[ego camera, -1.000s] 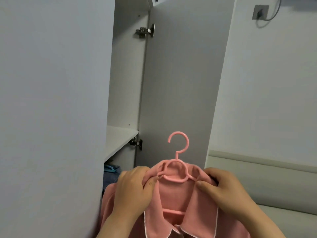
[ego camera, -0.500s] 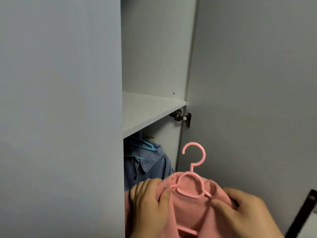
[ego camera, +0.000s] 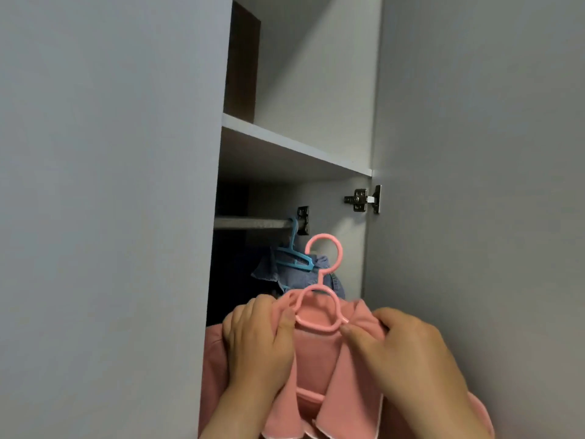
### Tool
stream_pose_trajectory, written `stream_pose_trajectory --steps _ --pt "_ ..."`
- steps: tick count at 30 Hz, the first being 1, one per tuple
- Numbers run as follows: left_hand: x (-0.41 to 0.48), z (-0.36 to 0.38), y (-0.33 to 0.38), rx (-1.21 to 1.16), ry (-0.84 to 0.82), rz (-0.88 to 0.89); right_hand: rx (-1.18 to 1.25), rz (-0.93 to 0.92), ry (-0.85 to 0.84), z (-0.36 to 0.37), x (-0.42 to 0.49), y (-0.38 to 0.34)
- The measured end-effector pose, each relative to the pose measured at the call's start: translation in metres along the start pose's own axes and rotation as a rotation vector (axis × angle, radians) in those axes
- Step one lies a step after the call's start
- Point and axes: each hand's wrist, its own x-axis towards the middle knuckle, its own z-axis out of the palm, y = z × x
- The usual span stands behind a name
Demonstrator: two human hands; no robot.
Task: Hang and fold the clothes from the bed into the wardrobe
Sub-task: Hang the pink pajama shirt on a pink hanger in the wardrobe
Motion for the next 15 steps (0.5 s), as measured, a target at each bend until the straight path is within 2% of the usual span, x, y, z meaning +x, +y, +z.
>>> stream_pose_trajectory --steps 4,7,10,15 --pt "-0.003 -0.028 0.008 0.076 -0.095 -0.022 0.173 -0.135 -0.120 -0.001 -0.003 0.018" --pt "0.006 -0.047 0.015 0.116 -0.097 -0.023 0.285 -0.199 -0.193 -0.010 -0.003 0.025" --pt "0.018 -0.059 0.023 0.081 -0.072 -0.057 0.296 -0.195 -0.152 -0.012 0.002 0.025" --pt "0.046 -0.060 0.043 0.281 -0.085 -0.003 0.248 -0.087 -0.033 -0.005 0.024 0.010"
